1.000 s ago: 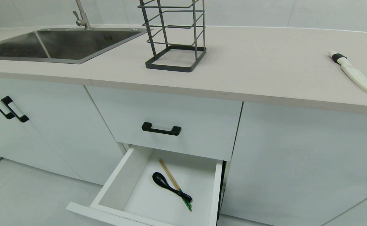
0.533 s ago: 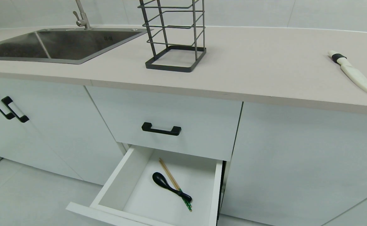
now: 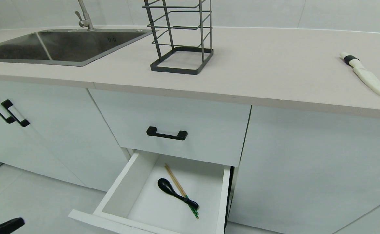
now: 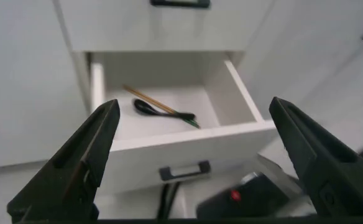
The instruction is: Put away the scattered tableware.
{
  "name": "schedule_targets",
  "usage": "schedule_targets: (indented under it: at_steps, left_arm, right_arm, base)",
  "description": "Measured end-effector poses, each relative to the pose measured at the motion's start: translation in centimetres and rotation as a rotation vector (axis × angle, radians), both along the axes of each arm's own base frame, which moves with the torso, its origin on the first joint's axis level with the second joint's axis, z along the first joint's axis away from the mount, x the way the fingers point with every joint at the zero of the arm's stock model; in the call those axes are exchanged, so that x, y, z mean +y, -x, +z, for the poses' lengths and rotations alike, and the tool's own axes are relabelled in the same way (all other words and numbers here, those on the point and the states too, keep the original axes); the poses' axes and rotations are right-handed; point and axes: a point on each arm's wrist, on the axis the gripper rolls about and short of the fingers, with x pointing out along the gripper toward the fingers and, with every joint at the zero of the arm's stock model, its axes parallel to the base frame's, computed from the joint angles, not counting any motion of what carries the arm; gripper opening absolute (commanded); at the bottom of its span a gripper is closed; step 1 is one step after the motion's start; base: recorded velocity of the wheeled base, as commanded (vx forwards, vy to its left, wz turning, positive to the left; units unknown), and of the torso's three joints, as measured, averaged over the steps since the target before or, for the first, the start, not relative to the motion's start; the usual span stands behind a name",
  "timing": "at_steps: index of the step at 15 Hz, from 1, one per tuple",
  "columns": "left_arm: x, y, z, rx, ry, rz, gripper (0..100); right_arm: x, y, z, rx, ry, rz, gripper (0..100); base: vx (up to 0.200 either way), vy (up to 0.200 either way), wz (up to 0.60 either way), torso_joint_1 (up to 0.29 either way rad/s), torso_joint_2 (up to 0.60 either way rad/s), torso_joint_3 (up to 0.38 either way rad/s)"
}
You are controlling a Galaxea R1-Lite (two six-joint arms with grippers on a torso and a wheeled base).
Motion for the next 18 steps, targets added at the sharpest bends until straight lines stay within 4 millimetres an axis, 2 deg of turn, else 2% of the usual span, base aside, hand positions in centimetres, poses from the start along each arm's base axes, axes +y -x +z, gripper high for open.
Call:
schedule_targets:
  at_steps: [6,10,14,18]
  left_arm:
    - [-0.4,-4.8,-1.9,0.345,-0.029,-0.063,100]
    - [-0.7,-7.8,-4.5,0.481,-0.282,-0.108,100]
    - [-1.2,-9.0,-6.2,0.62,-0.396,-0.114,100]
    - [-1.4,-10.4,-7.6,0.734,-0.437,-0.102,100]
  right_arm:
    - [0.0,0.0,0.0,0.0,0.0,0.003,100]
    - [0.0,0.0,0.0,0.001,0.0,0.003,100]
    - [0.0,0.0,0.0,0.002,0.0,0.003,100]
    - [0.0,0.0,0.0,0.002,0.0,0.003,100]
  base:
    - [0.0,0.0,0.0,0.0,0.0,0.0]
    - [0.0,0.0,0.0,0.0,0.0,0.0]
    - [0.0,0.0,0.0,0.0,0.0,0.0]
    - [0.0,0.0,0.0,0.0,0.0,0.0]
